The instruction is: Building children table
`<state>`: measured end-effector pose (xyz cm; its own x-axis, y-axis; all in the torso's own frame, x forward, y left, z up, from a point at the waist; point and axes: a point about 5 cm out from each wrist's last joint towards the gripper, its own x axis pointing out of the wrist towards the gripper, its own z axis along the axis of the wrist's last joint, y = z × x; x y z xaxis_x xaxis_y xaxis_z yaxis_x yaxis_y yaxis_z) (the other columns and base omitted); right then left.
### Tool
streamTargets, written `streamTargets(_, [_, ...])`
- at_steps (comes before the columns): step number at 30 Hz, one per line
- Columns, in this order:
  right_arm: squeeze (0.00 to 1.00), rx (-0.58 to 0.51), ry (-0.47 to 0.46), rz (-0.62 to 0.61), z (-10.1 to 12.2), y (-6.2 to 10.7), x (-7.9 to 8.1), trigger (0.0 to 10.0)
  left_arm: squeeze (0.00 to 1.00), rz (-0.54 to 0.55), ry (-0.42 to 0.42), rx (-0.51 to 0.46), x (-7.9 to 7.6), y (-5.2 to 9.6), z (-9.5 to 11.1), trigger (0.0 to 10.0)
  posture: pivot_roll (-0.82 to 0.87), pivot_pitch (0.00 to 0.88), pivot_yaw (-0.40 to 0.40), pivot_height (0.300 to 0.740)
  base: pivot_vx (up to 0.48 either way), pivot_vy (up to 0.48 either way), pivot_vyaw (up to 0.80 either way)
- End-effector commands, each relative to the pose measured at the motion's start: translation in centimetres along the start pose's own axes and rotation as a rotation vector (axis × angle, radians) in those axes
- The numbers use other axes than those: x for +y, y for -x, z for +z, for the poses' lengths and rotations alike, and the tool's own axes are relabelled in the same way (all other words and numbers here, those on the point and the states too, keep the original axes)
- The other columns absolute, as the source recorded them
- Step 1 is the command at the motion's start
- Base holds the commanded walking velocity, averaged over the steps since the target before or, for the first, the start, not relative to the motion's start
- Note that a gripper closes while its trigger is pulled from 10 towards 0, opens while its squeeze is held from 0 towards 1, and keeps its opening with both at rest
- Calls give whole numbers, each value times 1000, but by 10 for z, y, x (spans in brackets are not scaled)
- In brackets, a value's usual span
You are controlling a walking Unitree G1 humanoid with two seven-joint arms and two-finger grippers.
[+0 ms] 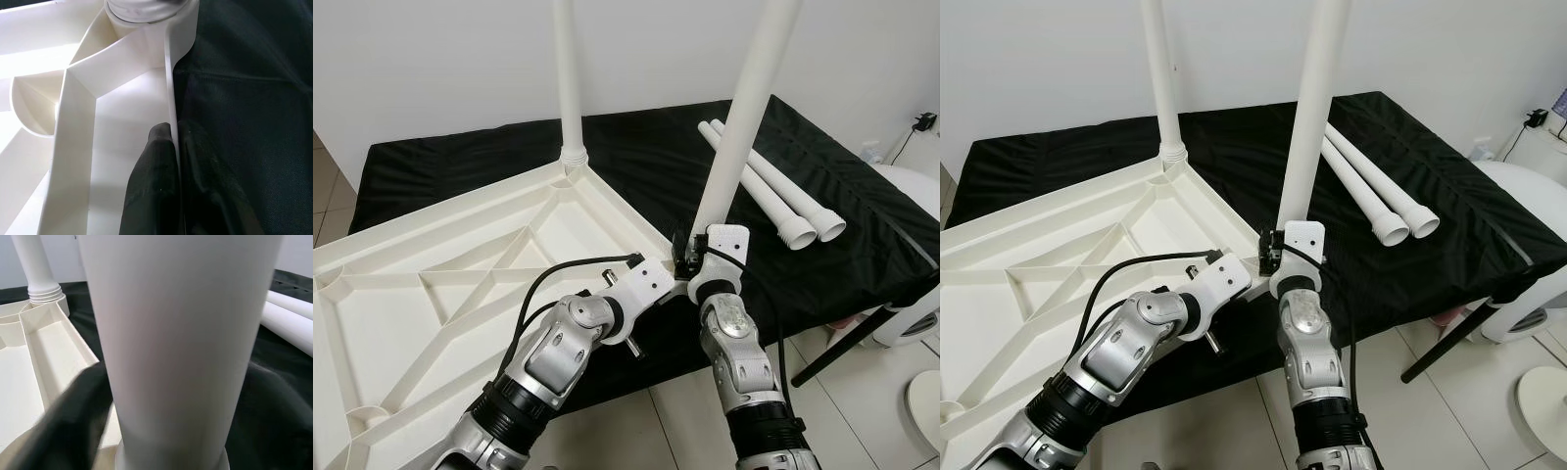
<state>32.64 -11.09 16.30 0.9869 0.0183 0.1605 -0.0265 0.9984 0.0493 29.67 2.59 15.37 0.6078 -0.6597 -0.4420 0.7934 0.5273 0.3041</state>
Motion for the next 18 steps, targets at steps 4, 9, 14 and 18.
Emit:
streamTargets(4, [1000, -19, -41, 80, 4, 0, -11, 10000, 0, 28, -65, -98, 0, 3, 21, 10000, -88, 74, 20, 740, 0, 0, 0])
streamTargets(9, [1000, -11, -35, 191, 7, -4, -19, 10000, 0, 27, -67, -99, 0, 2, 21, 10000, -92, 78, 24, 740, 0, 0, 0])
streamTargets(14, [1000, 17, 13, 322, 7, -8, -26, 10000, 0, 27, -69, -101, 0, 2, 22, 10000, -92, 78, 24, 740, 0, 0, 0])
streamTargets(18, [0, 28, 11, 412, 9, -14, -35, 10000, 0, 28, -69, -102, 1, 2, 22, 10000, -92, 78, 21, 740, 0, 0, 0])
